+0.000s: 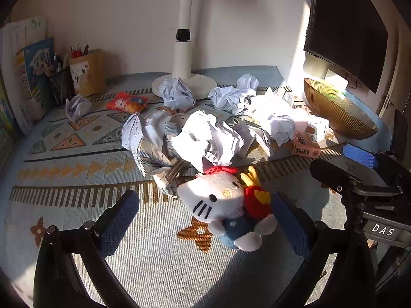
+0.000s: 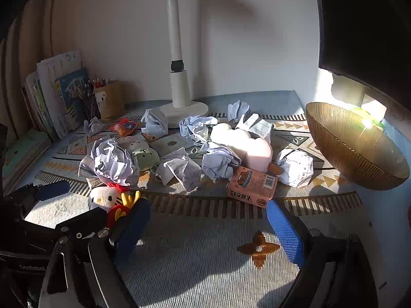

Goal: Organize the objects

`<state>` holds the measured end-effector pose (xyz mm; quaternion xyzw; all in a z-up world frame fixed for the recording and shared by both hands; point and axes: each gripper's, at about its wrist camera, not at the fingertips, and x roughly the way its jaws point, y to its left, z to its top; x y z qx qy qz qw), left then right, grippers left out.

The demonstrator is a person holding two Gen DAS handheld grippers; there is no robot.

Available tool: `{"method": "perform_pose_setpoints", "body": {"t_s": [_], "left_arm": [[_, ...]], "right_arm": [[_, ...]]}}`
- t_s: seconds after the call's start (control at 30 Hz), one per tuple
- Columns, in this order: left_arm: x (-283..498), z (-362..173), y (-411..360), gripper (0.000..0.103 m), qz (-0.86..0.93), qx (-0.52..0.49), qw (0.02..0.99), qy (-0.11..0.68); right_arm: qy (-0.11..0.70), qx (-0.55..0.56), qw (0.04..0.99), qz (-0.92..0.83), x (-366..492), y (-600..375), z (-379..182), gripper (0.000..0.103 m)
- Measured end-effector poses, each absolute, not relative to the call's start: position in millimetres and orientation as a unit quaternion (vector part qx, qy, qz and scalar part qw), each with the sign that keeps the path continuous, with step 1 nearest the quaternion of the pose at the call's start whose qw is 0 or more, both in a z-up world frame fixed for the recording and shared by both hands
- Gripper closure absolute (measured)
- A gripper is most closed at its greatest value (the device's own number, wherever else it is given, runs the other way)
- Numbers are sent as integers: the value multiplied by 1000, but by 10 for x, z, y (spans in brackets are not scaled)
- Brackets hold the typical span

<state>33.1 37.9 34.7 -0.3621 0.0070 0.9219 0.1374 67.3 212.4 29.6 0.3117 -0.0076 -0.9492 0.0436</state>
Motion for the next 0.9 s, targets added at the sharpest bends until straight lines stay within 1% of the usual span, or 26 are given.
{"method": "perform_pose_setpoints", "body": {"t_s": [0.17,0.53,0.57,0.67,0.83,0.9], "left_arm": [[324,345,371,1,921,-364,141,4],[354,371,329,1,925,-353,139,-6],[365,381,310,1,927,-348,138,-11],[383,402,250,1,929,-340,142,-26],[386,426,131,1,927,-336,157,-62],[385,431,68,1,924,-335,164,-82]], "right_arm": [[0,319,39,-947,677,2113,286,8],[10,298,28,-954,768,2094,319,8],[-1,303,32,-952,761,2094,320,8],[1,308,33,-951,748,2069,321,8],[14,325,38,-945,686,2027,312,8],[23,325,41,-945,702,1998,312,10]]}}
